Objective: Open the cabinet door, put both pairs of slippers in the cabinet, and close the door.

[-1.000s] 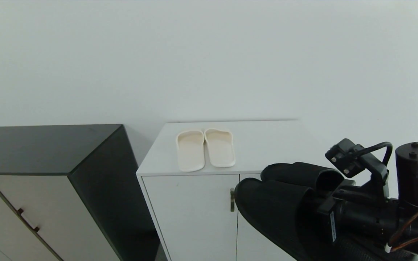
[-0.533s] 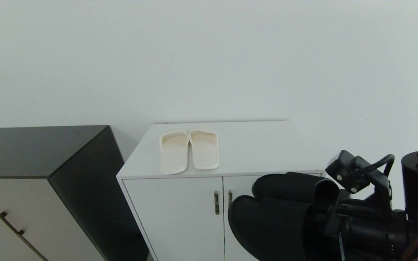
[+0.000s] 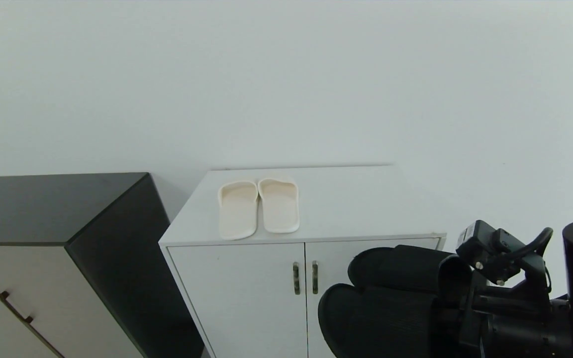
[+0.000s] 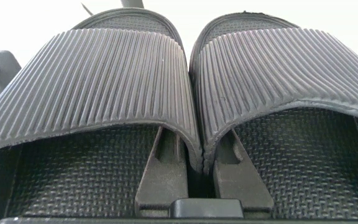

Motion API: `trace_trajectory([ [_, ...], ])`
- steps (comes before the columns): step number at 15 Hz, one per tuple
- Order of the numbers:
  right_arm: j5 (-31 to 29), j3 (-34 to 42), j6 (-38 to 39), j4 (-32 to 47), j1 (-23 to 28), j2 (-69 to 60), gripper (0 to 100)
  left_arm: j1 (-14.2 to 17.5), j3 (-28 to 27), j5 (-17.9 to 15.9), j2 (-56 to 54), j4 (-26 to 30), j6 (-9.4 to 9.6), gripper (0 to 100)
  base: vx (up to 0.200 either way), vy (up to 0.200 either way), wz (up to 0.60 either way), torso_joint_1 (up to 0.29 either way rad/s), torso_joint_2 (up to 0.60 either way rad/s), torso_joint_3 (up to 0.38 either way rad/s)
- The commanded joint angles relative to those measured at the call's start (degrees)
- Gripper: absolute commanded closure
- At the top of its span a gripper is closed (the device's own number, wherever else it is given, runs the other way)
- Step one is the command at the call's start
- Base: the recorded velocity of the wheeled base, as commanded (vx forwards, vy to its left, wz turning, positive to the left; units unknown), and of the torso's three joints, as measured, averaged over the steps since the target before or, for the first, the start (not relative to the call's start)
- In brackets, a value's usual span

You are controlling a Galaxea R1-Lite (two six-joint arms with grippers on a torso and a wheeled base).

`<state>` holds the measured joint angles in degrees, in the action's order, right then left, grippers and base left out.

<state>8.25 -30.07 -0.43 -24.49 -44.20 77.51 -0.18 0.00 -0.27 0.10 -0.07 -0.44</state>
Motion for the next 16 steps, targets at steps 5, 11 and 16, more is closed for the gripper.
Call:
trace_trajectory([
  [5, -0.17, 0.46, -0.01, -0.03, -0.01, 0.8, 100, 0.01, 0.0, 0.0, -0.01, -0.01, 0.0, 100, 0.0, 0.0, 0.0, -0.077, 0.18, 0.106],
  [11, -0.08, 0.72, -0.1, -0.12, -0.01, 1.15, 100, 0.01, 0.0, 0.0, -0.01, -0.01, 0.0, 100, 0.0, 0.0, 0.0, -0.21, 0.52, 0.306],
  [16, -0.08, 0.72, -0.89, -0.03, -0.09, 0.89, 100, 0.01, 0.0, 0.0, -0.01, -0.01, 0.0, 100, 0.0, 0.0, 0.0, -0.195, 0.51, 0.311],
])
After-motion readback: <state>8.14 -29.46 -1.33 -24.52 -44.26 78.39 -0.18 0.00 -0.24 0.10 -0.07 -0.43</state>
